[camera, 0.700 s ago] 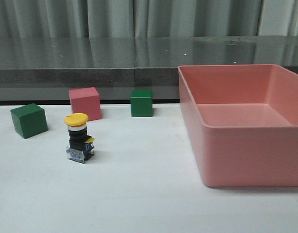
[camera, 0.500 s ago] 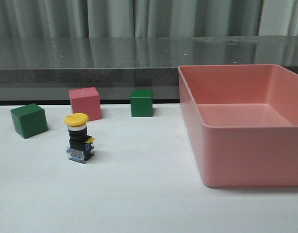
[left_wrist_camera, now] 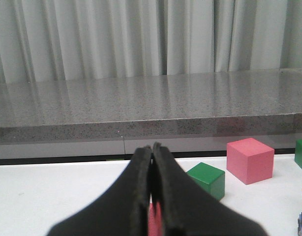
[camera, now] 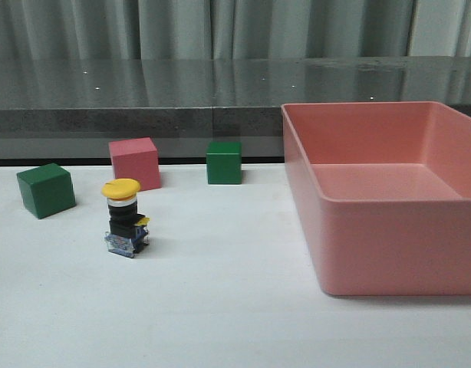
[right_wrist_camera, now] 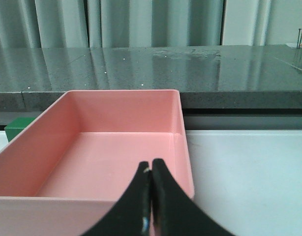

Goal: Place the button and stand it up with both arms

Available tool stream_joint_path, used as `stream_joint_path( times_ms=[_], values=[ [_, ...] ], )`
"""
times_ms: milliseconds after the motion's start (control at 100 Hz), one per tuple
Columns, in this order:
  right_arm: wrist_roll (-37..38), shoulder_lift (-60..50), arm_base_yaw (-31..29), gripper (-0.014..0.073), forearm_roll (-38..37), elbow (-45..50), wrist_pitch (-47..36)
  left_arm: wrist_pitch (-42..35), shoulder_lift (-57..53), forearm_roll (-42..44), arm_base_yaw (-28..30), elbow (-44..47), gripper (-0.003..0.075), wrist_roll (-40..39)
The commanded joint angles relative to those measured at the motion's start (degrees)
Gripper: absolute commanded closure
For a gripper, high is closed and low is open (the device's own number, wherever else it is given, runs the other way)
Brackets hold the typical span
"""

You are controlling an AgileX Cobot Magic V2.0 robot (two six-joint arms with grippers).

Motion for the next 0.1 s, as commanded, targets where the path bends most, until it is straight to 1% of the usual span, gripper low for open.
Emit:
stream_joint_path(
  times_ms=[0,90],
  values=[
    [-0.10,-0.46,-0.20,0.0655,-0.55,-0.66,-4.99,-4.73,-1.82,-0.55,0.09,2.52,0.0740,-0.55],
    [-0.10,-0.46,-0.20,0.0655,-0.55,-0.66,-4.99,-4.73,-1.82,-0.55,0.09,2.52,0.0740,-0.55]
  ],
)
